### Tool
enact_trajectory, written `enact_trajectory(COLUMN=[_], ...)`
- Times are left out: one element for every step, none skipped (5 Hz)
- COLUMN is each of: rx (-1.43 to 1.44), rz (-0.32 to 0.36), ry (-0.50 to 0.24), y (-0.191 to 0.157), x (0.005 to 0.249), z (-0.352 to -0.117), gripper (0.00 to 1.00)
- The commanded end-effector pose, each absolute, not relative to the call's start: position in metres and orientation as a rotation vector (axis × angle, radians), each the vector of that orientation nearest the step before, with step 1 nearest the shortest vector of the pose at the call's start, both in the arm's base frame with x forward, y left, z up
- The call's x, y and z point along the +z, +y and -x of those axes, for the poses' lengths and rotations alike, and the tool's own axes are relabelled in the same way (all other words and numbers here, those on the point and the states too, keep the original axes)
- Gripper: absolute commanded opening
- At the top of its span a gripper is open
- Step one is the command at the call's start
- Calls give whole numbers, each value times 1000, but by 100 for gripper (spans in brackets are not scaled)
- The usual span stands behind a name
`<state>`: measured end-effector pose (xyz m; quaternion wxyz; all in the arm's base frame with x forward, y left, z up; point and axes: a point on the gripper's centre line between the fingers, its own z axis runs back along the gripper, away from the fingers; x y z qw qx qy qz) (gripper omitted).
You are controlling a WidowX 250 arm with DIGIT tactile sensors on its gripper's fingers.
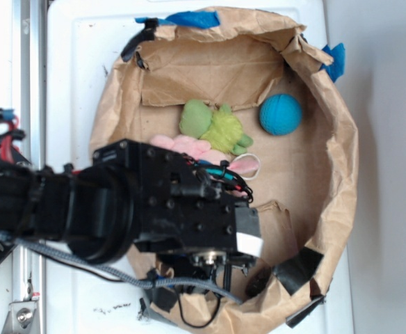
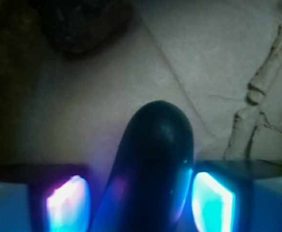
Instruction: Grab the plastic pickle.
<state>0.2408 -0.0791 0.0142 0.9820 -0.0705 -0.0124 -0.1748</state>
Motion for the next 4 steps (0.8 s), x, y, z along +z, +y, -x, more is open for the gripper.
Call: enact_trajectory(rx=[-309, -228, -77, 3], rz=[161, 183, 88, 66], ry=[-40, -131, -210, -250], y=[-61, -45, -33, -17], x=[48, 93, 134, 166], z=[-246, -252, -249, -243], gripper=[0, 0, 0, 0])
